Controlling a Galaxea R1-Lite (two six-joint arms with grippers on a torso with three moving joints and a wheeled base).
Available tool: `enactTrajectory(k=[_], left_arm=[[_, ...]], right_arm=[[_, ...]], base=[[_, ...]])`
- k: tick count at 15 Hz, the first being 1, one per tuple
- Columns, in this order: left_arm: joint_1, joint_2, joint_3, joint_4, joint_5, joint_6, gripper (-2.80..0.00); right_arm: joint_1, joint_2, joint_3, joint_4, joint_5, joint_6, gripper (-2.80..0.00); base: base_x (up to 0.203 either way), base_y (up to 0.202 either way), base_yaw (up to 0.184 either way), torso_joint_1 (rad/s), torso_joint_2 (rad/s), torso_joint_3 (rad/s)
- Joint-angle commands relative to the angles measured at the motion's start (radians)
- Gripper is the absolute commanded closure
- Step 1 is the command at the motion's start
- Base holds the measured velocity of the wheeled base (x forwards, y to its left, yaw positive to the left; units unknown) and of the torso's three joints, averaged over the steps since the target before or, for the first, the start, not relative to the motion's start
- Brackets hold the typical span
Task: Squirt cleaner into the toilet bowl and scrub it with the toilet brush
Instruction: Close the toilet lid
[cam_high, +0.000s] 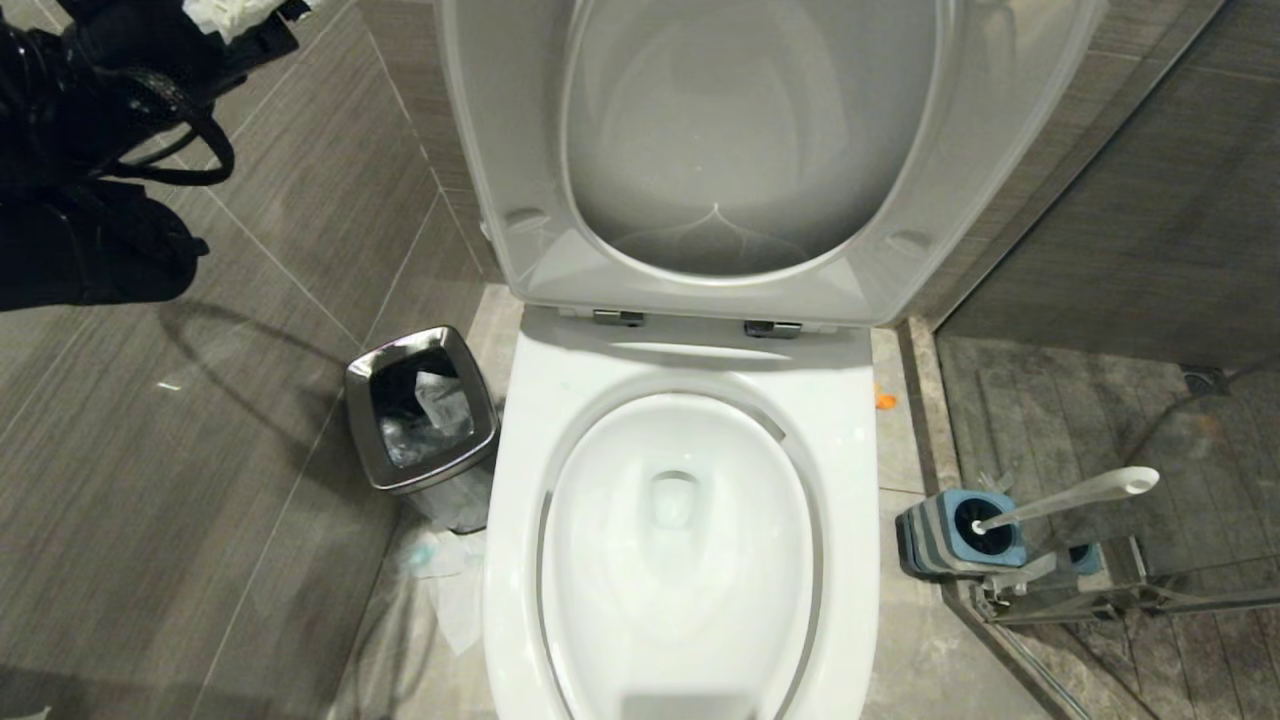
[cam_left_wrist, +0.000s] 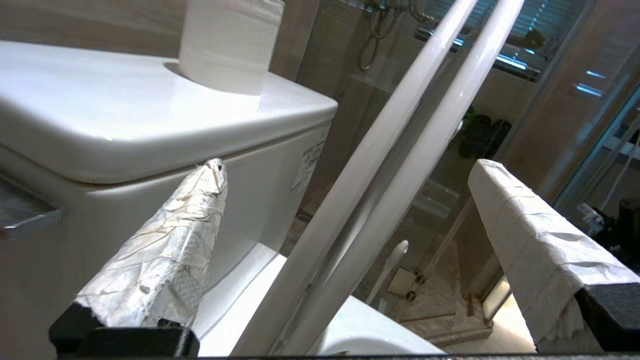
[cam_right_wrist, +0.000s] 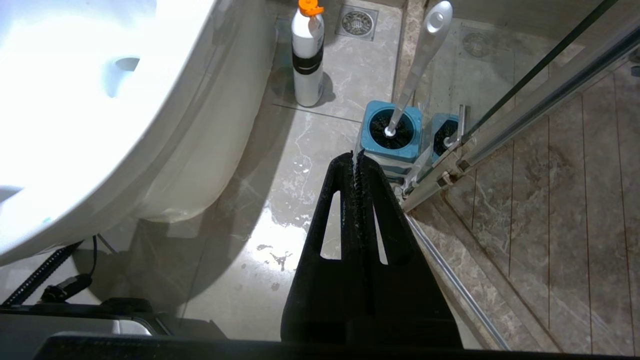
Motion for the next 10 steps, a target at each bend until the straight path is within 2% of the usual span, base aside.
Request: enactTrajectory(k=[1, 5, 8, 10], left_arm=[[0.030, -0.020, 0.000, -0.008, 0.002, -0.025, -2.80], [0.041, -0.022, -0.001, -0.008, 0.003, -0.052, -2.80], [0.050, -0.044, 0.000, -0.008, 0.007, -0.108, -2.80], [0.056, -0.049, 0.000, -0.008, 0.003, -0.108, -2.80]], right_arm=[[0.000, 0.001, 0.000, 0.000, 0.000, 0.000, 0.00], [0.000, 0.001, 0.000, 0.000, 0.000, 0.000, 0.00], [0.000, 0.001, 0.000, 0.000, 0.000, 0.000, 0.00], [0.000, 0.001, 0.000, 0.000, 0.000, 0.000, 0.00]], base=[[0.000, 0.000, 0.000, 0.000, 0.00, 0.000], [0.000, 0.000, 0.000, 0.000, 0.00, 0.000], [0.000, 0.000, 0.000, 0.000, 0.00, 0.000], [0.000, 0.000, 0.000, 0.000, 0.00, 0.000]])
